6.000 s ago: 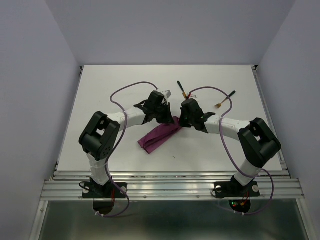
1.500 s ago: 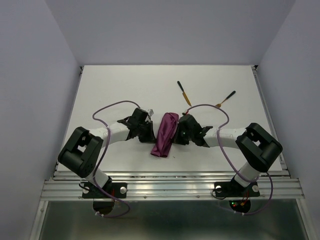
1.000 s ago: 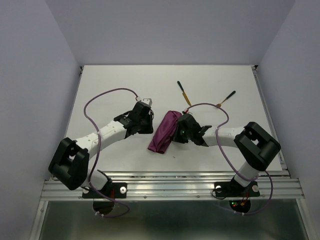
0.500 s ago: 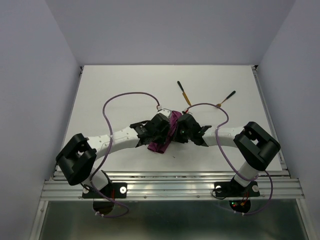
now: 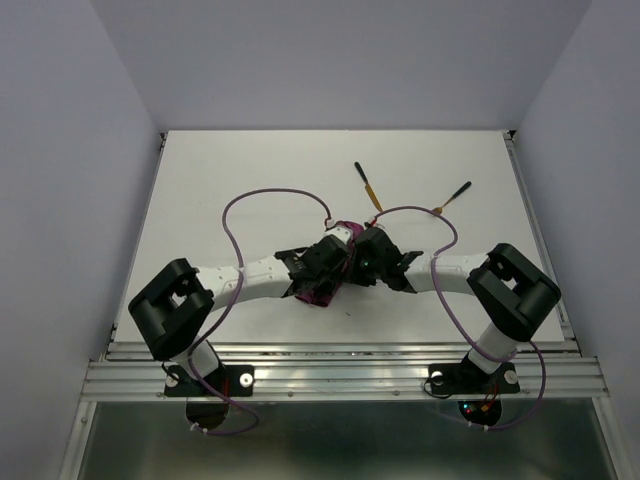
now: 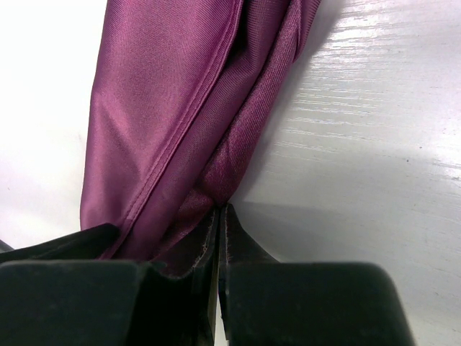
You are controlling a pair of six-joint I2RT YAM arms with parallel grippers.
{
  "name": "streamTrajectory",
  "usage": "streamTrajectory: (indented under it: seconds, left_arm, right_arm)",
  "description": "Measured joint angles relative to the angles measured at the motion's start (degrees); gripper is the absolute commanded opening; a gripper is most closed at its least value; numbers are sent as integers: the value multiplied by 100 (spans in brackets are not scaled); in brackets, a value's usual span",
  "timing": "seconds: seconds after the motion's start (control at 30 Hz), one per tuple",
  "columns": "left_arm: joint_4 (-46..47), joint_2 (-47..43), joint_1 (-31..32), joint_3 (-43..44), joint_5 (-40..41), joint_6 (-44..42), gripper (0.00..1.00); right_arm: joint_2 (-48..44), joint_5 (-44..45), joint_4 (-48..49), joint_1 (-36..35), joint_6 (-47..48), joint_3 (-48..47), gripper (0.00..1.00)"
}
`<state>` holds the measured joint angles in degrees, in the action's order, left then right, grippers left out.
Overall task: Fold the napkin into a case and place the utensils inside
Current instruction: Smooth out the smaller rectangle-folded napkin at the center of the board.
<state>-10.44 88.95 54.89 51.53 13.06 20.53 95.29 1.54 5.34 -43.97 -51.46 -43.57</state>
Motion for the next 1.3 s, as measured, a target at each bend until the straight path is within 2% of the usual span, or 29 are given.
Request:
streamTrajectory:
  seconds: [0.2,0.37,0.4,0.6,0.67,0.73,1.3]
  left_arm:
    - [63,284,118,0,66,-44,45]
    - [120,450,162,0,214,-42,33]
    - [125,501,168,0,262,-42,28]
    - [146,590,181,4,459,-31,25]
    - [151,634,201,31,535,-33,17]
    - [162,654,212,55,590,-31,1]
    - [13,411,201,175,485,-13,0]
  right_arm:
    - [0,0,2,0,0,0,2]
    - [0,0,2,0,-2,0,3]
    - [0,0,0,0,-2,0,2]
    - [0,9,2,0,-24,0,3]
    - [0,17,2,0,-42,0,2]
    - [0,26,2,0,-48,0,2]
    - [0,42,2,0,-66,0,2]
